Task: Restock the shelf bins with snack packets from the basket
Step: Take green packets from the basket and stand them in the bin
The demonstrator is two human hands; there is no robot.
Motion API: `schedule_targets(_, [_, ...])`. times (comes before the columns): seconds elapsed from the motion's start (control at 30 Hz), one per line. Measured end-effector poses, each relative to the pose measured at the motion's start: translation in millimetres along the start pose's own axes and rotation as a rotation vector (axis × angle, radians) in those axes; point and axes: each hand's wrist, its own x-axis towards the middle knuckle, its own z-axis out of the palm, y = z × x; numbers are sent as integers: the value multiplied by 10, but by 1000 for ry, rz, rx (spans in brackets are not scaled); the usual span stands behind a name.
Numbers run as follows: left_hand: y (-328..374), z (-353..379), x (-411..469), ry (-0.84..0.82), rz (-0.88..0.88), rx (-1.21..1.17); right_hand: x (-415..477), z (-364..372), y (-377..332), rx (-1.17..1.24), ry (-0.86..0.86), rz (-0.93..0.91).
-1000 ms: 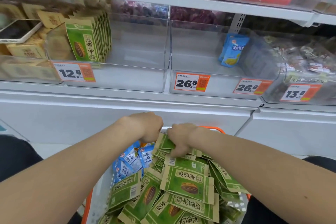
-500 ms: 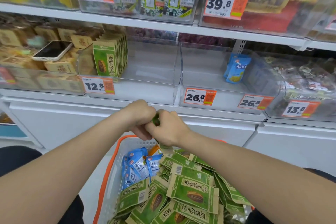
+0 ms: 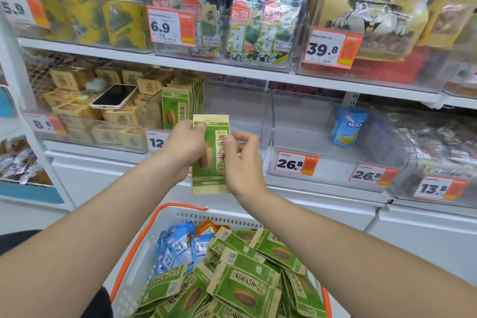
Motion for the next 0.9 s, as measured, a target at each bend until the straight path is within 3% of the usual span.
schedule_targets(0.1, [0, 41, -18, 104, 117, -17, 114, 72, 11, 91, 56, 116])
schedule_targets(0.23, [-36, 41, 35, 164, 257, 128, 284, 80, 42, 191, -4, 105])
schedule_targets(0.43, [35, -175, 403, 154, 221, 250, 667, 355, -85, 169, 87, 69])
schedule_targets(0.67, [86, -534, 802, 245, 255, 220, 1102, 537, -201, 128, -231, 41])
schedule_targets(0.77, [111, -610, 863, 231, 256, 323, 1314, 584, -171, 124, -118, 39])
schedule_targets(0.9, [117, -690, 903, 256, 220, 645, 1557, 732, -84, 116, 25, 49])
